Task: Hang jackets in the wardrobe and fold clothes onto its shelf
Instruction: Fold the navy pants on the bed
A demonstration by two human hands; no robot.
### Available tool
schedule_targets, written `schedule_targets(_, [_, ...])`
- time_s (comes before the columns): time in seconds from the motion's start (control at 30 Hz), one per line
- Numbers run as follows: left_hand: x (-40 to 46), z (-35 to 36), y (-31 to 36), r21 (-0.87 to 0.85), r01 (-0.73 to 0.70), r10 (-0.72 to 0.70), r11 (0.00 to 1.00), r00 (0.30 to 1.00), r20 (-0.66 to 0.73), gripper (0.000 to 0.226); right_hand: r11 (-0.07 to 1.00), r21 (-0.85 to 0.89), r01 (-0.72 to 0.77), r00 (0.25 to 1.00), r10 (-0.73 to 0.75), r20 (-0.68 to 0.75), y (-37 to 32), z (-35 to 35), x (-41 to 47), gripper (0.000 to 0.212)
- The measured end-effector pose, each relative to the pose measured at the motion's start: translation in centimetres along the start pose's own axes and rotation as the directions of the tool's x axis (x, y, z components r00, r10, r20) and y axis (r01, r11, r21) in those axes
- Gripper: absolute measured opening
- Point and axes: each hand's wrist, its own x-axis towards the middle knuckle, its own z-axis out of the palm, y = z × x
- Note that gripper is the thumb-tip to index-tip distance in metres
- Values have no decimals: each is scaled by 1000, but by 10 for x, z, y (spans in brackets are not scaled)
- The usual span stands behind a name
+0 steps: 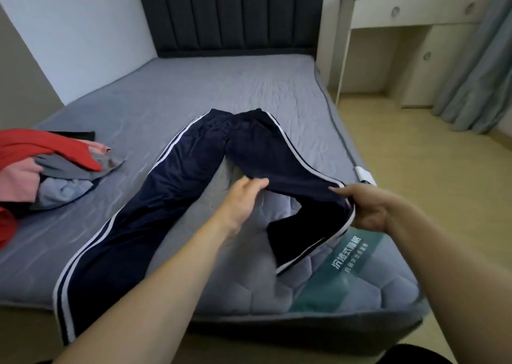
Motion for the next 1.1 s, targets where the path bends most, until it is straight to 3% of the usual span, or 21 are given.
schedule_targets(0.17, [-1, 7, 15, -157, 7, -6, 988, 1000, 8, 28, 996, -91, -26, 999, 29, 29, -18, 0, -15, 26])
schedule_targets(0.33, [-25, 23, -12, -11, 169, -165, 986, 975, 147, 69, 888, -404, -219, 974, 226, -29, 14, -13, -24, 35])
schedule_targets(0.43, [-22, 36, 6, 20, 184, -184, 983, 970, 158, 48, 817, -529, -231, 973, 183, -143, 6, -20, -29, 32])
schedule_targets(0.53, [-23, 49, 36, -130, 203, -186, 970, 973, 137, 44, 852, -487, -193, 980, 143, -137, -9, -22, -34, 34])
schedule_targets(0.63, [-28, 50, 51, -363, 188, -142, 913, 978, 152, 45, 858, -467, -216, 974, 223, -41, -12, -19, -40, 38])
schedule_targets(0.7, [-36, 45, 38, -399, 247, -188, 883, 965, 183, 35, 762, -581, -285, 945, 324, -38, -2, -19, -40, 43])
schedule_targets(0.73, [-43, 41, 25, -305, 319, -274, 897, 944, 182, 31, 681, -650, -337, 922, 377, -83, 6, -20, -39, 44])
schedule_targets(0.8, [-57, 28, -11, 154, 463, -481, 873, 871, 105, 19, 414, -803, -428, 864, 449, -229, 25, -19, -38, 39])
schedule_targets(0.87, [-71, 13, -39, 511, 529, -624, 677, 781, 19, 8, 85, -886, -455, 816, 438, -377, 39, -12, -38, 29])
schedule_targets(0.9, [-73, 8, -46, 558, 547, -656, 624, 755, -6, 7, -45, -899, -435, 832, 363, -420, 41, -6, -38, 22])
schedule_targets(0.97, [-67, -2, -43, 545, 555, -651, 628, 759, -22, 7, -267, -891, -367, 904, 123, -409, 35, 12, -34, 13])
schedule_targets(1.03, [-52, -21, -31, 676, 452, -580, 582, 813, -44, 16, -319, -893, -318, 948, -125, -293, 25, 35, -20, 20])
schedule_targets(1.1, [-42, -56, -17, 849, 308, -386, 431, 913, -135, 14, -234, -941, -244, 937, -308, -166, 21, 69, 2, 36])
